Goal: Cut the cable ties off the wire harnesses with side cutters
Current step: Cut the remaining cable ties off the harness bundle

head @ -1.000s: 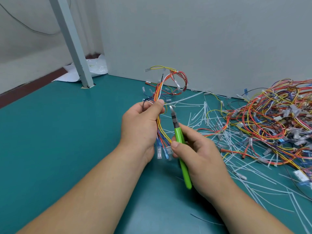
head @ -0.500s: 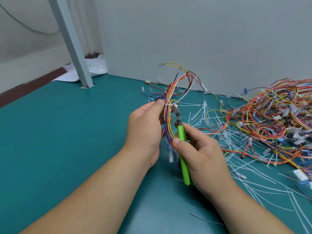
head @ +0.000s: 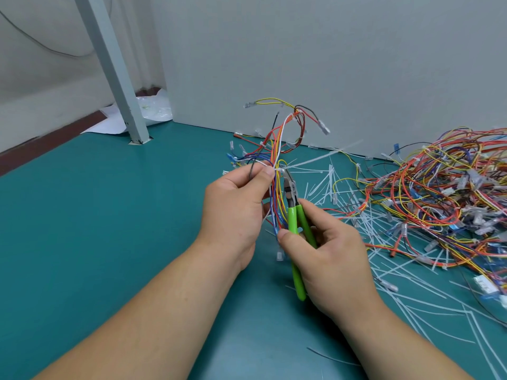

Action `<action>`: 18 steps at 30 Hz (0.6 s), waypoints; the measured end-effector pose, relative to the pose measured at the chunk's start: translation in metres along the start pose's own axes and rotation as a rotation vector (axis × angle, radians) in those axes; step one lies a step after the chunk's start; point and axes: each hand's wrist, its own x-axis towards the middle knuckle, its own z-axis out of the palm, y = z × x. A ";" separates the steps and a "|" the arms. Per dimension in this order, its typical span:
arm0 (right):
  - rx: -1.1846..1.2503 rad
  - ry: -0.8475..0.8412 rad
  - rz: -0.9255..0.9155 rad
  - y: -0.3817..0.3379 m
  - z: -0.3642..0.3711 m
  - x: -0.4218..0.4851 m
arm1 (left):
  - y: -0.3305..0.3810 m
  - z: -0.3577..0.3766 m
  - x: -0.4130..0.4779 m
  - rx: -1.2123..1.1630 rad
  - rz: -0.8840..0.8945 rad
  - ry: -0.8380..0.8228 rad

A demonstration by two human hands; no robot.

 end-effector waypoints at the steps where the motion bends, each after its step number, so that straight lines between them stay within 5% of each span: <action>1: -0.006 -0.001 0.006 -0.001 0.000 0.000 | 0.000 0.000 0.000 0.019 0.010 -0.010; 18: 0.015 -0.042 0.022 0.002 0.000 0.002 | -0.001 0.000 -0.001 0.022 0.017 -0.024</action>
